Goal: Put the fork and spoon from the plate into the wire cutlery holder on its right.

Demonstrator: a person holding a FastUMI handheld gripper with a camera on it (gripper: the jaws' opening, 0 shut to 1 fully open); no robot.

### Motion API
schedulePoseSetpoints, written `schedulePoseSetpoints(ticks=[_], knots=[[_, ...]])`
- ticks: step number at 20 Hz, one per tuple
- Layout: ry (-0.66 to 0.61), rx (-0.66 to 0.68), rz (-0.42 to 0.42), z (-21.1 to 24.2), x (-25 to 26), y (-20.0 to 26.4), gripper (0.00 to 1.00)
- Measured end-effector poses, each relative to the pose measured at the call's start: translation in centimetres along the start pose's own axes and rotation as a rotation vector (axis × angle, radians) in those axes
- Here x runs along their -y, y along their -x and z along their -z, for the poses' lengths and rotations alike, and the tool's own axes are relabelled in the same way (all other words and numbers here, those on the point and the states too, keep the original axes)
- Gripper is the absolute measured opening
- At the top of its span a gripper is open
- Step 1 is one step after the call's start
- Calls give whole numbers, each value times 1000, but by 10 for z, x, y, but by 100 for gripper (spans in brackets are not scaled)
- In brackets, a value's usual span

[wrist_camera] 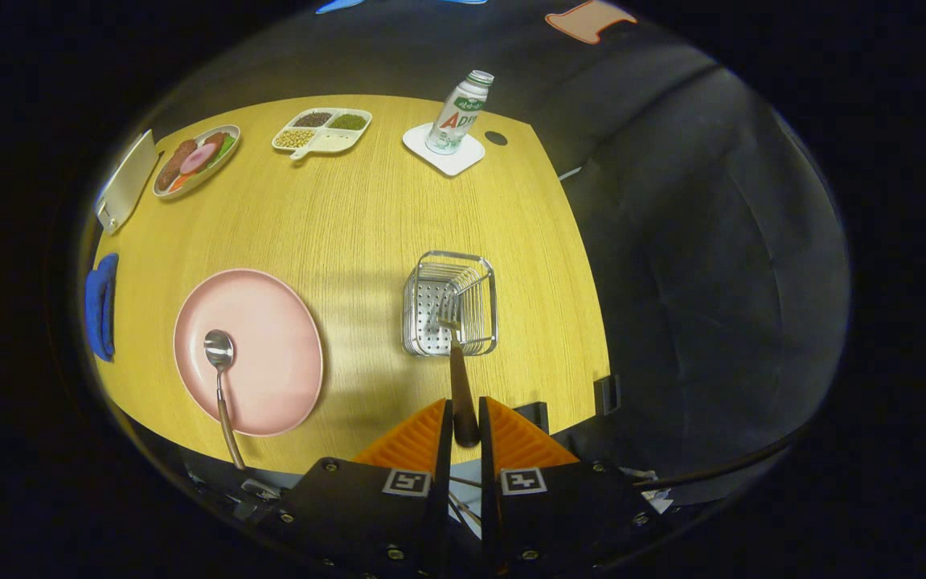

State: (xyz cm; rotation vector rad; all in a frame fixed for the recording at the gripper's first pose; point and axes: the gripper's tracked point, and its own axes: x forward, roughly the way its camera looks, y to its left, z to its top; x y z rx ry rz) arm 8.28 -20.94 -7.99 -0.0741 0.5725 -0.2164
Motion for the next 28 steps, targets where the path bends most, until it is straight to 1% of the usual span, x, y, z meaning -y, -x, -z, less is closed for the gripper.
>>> schedulePoseSetpoints(ticks=[1, 3, 4, 10, 14, 22, 28], knots=[[-10, 17, -7, -3, -2, 1, 17], [-22, 36, -8, -7, -3, 9, 28], [-17, 41, -2, -7, -3, 13, 29], [-3, 83, 12, -13, -12, 33, 29], [19, 109, 8, -17, -26, 46, 29], [80, 153, -29, -19, -69, 68, 29], [148, 174, -73, -15, -114, 84, 29]])
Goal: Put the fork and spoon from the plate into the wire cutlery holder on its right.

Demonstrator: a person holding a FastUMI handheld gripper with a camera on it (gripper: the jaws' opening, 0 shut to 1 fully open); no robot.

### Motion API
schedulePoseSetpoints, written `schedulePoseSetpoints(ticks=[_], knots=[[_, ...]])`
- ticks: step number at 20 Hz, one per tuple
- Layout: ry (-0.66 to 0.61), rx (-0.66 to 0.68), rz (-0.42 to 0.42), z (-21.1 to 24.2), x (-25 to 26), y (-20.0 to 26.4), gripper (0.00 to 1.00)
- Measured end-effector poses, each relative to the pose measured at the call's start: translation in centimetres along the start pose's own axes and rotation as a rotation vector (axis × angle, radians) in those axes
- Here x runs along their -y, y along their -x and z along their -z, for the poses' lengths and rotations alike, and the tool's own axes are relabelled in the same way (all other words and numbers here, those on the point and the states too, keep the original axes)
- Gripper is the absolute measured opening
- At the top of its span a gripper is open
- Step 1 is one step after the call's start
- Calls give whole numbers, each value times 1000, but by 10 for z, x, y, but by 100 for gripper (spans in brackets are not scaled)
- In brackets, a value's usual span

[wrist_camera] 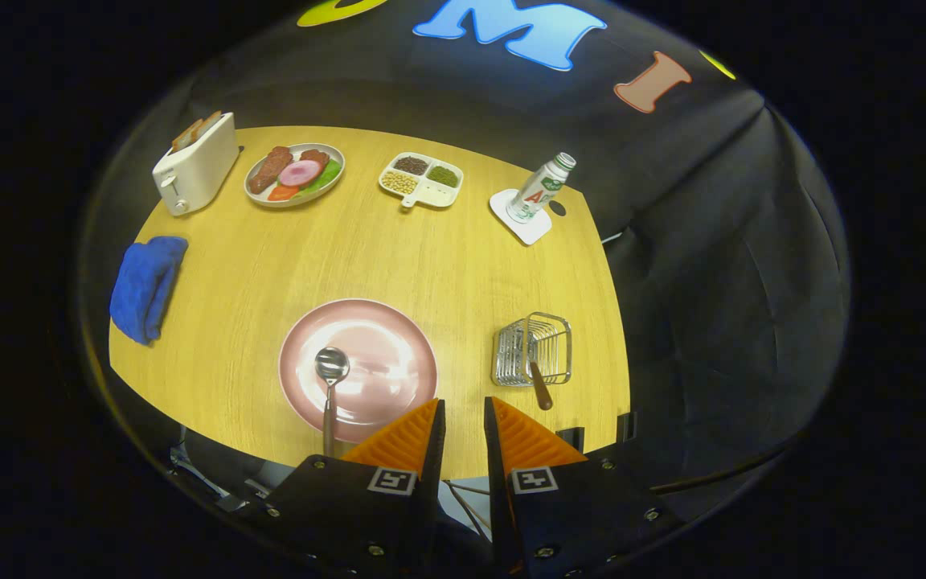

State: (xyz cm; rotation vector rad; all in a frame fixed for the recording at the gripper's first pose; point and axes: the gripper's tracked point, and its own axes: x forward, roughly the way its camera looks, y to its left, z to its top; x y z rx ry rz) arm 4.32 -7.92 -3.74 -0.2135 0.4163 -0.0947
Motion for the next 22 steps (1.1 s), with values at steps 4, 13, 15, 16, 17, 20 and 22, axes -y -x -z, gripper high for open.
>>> schedulePoseSetpoints(ticks=[4, 13, 15, 16, 17, 20, 22], knots=[[31, -2, -36, 6, -28, 3, 29], [66, -107, -101, 55, -78, -10, 29], [78, -130, -116, 66, -89, -15, 29], [82, -140, -129, 70, -95, -17, 29], [85, -150, -139, 74, -101, -20, 29], [88, -182, -170, 86, -117, -28, 29], [87, -207, -189, 95, -127, -36, 29]])
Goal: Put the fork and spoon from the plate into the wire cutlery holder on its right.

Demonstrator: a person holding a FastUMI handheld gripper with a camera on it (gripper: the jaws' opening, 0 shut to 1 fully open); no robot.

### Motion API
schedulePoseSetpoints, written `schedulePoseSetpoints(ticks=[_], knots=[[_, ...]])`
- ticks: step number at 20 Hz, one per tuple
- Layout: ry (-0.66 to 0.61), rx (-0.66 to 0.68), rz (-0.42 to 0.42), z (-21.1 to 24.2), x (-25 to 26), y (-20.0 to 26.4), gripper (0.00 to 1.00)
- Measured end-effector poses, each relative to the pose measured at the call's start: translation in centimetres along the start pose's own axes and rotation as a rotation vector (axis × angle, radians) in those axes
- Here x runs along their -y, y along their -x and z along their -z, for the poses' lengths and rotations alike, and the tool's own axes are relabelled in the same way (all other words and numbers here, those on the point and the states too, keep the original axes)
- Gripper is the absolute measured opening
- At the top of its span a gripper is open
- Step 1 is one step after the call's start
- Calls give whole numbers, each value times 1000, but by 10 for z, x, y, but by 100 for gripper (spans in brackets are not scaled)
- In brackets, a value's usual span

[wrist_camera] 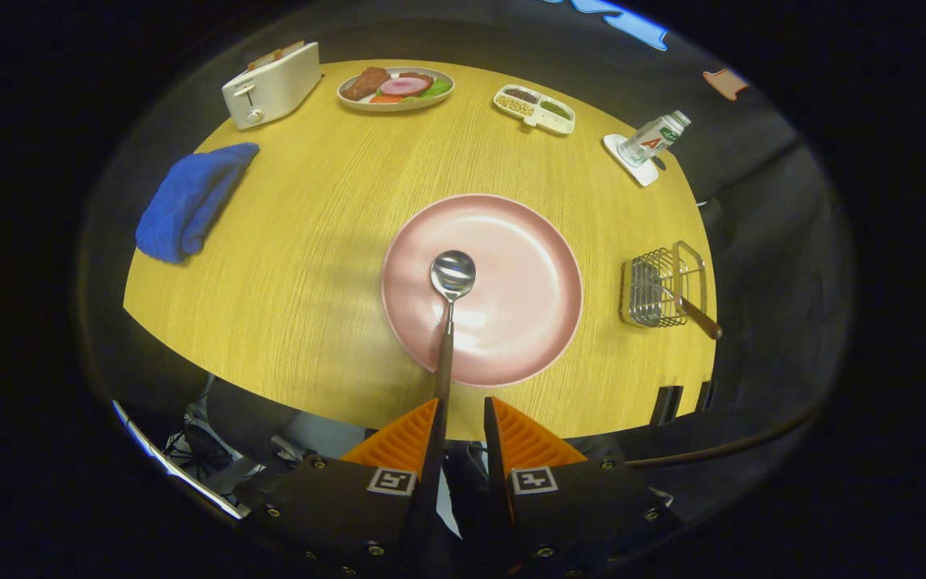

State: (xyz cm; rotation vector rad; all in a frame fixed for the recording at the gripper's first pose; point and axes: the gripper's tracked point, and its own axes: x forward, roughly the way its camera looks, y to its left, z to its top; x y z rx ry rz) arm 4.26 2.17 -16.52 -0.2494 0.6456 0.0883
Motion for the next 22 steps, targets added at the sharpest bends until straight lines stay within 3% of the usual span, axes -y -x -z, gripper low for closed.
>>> schedulePoseSetpoints(ticks=[7, 19, 20, 22], knots=[[-25, -71, -42, 19, -10, -31, 29], [-20, -78, -51, 16, -5, -60, 29], [-21, -80, -59, 15, -4, -60, 14], [-31, -73, -60, 14, -4, -60, 10]])
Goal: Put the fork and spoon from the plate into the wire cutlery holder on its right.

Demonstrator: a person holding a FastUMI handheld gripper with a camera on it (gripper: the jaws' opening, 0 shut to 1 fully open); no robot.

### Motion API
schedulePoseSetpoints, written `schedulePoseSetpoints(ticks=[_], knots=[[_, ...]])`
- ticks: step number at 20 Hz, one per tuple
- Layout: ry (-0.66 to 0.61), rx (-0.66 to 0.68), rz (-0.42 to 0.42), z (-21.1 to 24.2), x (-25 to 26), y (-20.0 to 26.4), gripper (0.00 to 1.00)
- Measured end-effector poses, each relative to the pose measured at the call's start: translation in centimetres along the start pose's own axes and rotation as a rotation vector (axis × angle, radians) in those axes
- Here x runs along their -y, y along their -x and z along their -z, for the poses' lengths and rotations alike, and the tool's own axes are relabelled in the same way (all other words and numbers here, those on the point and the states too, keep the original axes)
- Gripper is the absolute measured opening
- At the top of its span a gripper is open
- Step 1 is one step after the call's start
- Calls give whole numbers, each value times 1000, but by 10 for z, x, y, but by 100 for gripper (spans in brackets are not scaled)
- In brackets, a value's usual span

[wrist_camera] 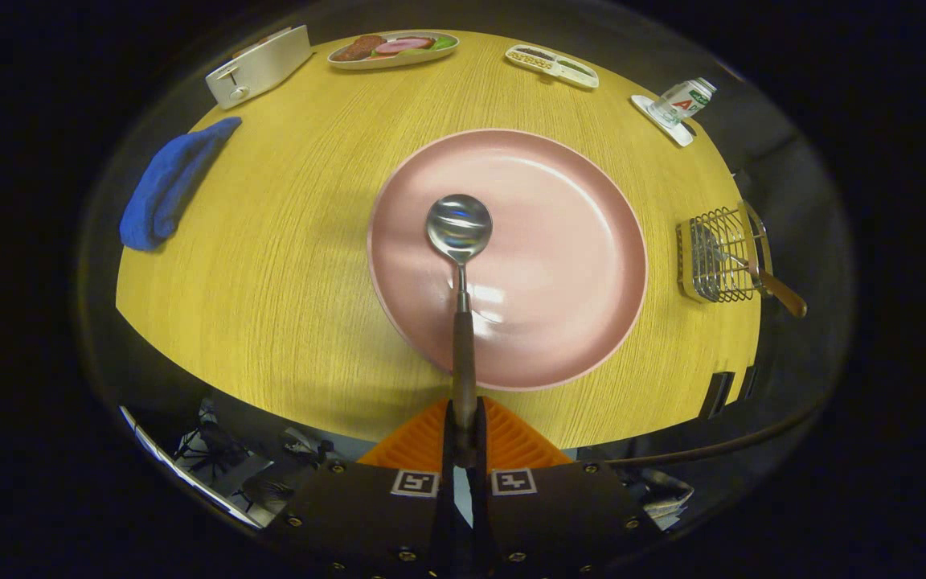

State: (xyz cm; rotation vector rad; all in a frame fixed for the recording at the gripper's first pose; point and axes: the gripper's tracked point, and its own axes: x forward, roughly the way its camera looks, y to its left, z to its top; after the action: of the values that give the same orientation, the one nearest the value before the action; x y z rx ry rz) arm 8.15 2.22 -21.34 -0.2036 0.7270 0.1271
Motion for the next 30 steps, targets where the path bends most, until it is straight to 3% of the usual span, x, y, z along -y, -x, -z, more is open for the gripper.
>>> schedulePoseSetpoints(ticks=[7, 16, 24, 30], knots=[[20, 62, 36, -19, 3, 29, 10], [59, 112, 159, -44, 36, 76, 9], [-103, 186, 237, -63, 105, 128, 9], [-237, 171, 298, -52, 175, 141, 9]])
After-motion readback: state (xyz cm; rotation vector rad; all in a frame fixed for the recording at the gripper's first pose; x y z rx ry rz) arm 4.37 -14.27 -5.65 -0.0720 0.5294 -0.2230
